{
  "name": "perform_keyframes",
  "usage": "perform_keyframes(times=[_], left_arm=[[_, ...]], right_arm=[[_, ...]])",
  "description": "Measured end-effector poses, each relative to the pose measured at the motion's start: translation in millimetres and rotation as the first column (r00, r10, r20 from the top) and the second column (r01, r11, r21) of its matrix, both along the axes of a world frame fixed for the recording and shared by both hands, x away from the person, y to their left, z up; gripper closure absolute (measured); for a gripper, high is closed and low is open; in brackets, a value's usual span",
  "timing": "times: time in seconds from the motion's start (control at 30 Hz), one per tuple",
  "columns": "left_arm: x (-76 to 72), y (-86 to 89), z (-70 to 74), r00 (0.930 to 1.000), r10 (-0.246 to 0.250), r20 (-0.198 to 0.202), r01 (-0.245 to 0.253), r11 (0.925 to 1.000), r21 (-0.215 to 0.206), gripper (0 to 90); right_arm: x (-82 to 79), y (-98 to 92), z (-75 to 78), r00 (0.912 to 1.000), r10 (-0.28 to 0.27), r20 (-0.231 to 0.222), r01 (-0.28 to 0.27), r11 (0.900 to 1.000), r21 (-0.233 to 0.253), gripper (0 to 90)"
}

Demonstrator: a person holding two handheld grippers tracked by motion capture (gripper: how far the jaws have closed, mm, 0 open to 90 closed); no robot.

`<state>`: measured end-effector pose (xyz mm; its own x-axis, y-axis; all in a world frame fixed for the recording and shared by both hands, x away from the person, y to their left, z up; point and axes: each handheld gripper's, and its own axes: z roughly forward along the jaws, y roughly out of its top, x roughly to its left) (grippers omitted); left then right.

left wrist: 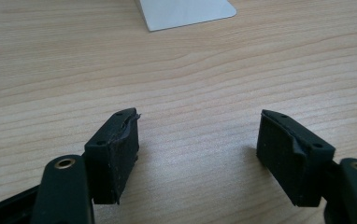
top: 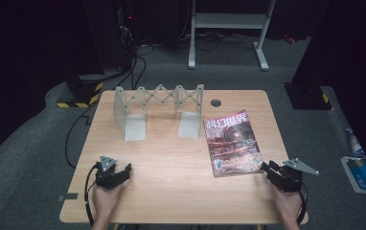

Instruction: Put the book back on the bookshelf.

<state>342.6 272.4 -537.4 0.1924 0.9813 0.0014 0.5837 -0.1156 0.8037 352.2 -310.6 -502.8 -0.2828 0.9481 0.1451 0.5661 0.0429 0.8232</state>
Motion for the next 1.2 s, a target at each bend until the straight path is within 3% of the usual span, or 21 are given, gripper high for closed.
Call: perform_keyframes(times=[0.4, 0.73, 0.8, 1.2], left_arm=[[0.4, 0.2, -0.1, 1.0, -0.005, 0.002, 0.005, 1.0, 0.003, 29.6], [0.8, -0.3, -0.4, 1.0, -0.003, 0.004, 0.003, 1.0, -0.002, 29.6], [0.8, -0.3, -0.5, 1.0, -0.003, 0.005, 0.003, 1.0, -0.002, 29.5], [2.2, -0.4, -0.8, 0.9999, -0.005, 0.01, 0.006, 1.0, -0.001, 29.5]], right_arm=[[18.8, 6.5, 5.7, 0.9997, 0.01, -0.021, -0.01, 1.0, -0.006, 66.5], [43.4, 11.9, 7.3, 0.9989, 0.006, -0.046, -0.007, 1.0, -0.022, 65.3], [47.4, 12.9, 6.7, 0.9994, 0.007, -0.034, -0.008, 1.0, -0.021, 64.6], [70.3, 18.3, 2.2, 0.9975, 0.005, -0.07, -0.008, 0.999, -0.047, 61.7]])
